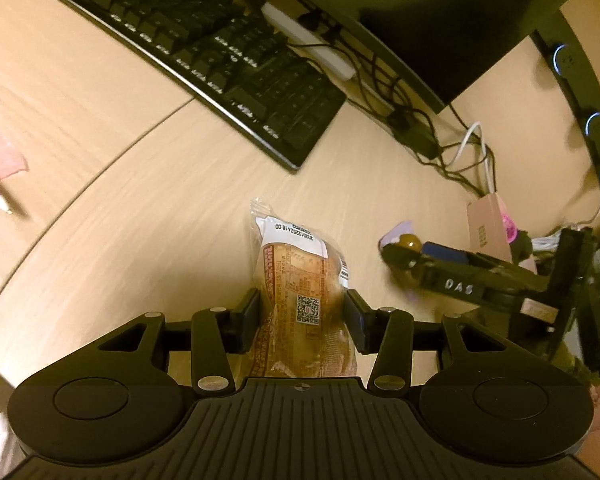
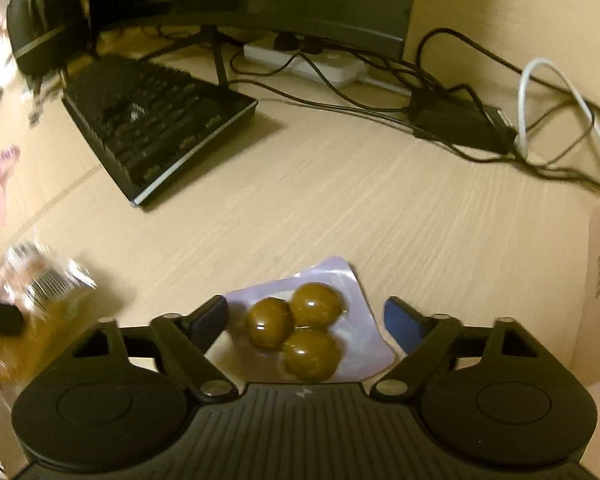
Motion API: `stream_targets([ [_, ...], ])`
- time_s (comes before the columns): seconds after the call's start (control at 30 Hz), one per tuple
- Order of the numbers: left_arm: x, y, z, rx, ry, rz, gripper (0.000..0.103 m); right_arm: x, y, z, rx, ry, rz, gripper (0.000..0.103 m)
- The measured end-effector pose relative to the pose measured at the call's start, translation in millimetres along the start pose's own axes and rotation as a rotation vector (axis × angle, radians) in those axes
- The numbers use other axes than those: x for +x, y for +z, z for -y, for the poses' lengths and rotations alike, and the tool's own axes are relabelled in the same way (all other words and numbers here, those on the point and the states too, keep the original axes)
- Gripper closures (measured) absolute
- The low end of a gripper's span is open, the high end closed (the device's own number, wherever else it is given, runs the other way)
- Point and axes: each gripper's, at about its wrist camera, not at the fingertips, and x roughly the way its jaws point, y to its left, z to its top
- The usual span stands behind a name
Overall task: Organize objects
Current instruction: 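Grasp the packet of three brown candies with the right gripper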
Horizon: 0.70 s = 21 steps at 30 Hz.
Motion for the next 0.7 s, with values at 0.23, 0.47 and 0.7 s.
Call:
stream_targets([
  [0.23,13,-6,29,0.110,0.018,-0.049,0.053,-25,-20,-6,0.029,-0.008,0.007,0.058],
  [0.47,30,-19,81,0.235,-0.028,-0.095,0.053,-67,-63,34,0.131,-0.132,-0.033,0.058],
  [0.7,55,-34,124,0.330,-0.051,-0.136,0.053,-96,-103,85,0.280,-0.309,-0.010,0.058],
])
